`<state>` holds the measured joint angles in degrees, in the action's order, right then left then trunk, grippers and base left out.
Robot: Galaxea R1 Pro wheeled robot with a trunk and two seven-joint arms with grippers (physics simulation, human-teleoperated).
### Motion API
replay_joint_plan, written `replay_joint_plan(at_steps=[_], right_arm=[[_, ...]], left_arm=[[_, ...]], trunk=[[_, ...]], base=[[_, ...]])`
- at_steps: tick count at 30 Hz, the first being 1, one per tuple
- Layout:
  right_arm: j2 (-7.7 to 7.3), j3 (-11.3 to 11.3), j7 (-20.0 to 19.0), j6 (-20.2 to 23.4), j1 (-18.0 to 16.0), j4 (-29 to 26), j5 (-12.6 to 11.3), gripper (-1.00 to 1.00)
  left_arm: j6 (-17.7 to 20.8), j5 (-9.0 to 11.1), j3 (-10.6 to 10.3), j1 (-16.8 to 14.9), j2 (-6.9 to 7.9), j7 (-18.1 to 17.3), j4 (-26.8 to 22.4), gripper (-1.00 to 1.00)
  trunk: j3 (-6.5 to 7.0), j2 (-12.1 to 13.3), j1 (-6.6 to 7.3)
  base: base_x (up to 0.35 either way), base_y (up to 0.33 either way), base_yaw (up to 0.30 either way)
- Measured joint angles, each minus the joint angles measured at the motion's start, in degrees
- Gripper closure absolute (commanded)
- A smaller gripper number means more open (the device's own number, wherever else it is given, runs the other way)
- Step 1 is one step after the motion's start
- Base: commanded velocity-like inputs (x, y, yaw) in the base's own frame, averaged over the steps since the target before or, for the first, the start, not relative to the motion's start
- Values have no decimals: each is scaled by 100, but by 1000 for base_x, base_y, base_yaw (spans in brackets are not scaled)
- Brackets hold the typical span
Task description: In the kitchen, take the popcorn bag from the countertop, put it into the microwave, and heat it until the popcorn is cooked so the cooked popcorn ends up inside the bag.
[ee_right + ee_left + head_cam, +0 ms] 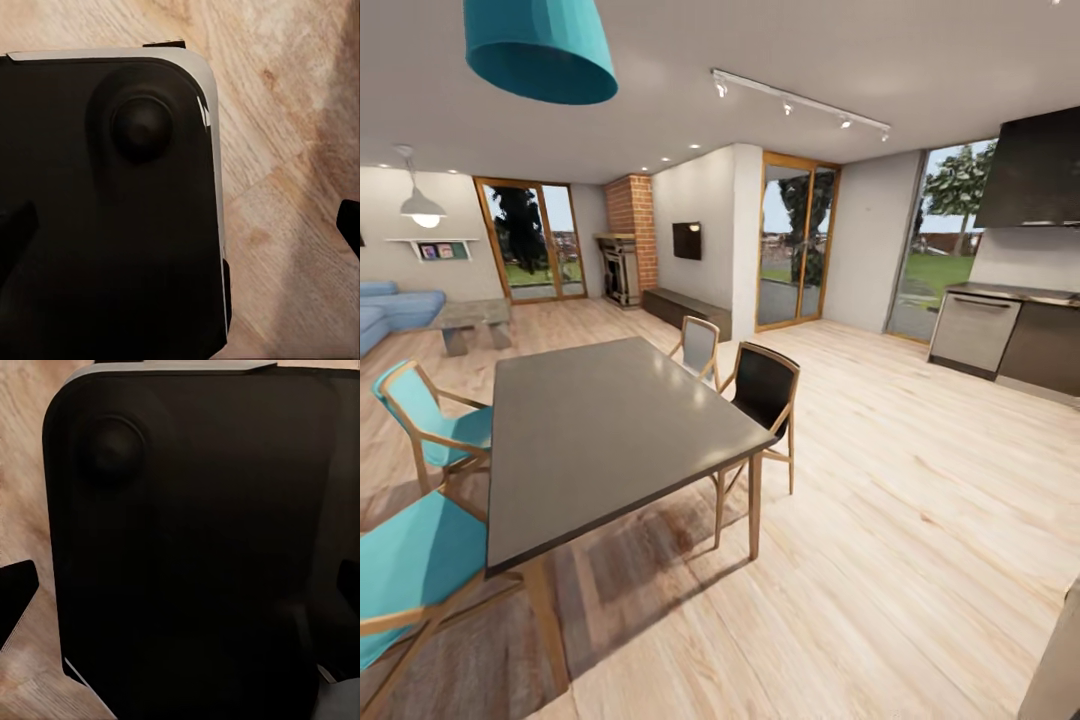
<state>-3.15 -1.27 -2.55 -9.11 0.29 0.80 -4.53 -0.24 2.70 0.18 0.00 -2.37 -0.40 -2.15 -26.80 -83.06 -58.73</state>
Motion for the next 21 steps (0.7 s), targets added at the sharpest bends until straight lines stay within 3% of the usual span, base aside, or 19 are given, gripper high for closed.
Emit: replay_joint_plan(at_steps=[21], right_arm=[[-9,-1,0,0,0,0,0,-100]], left_arm=[[0,-7,-8,0,0,-3,-1,-100]], trunk=[[0,0,1]], base=[[98,78,-242]])
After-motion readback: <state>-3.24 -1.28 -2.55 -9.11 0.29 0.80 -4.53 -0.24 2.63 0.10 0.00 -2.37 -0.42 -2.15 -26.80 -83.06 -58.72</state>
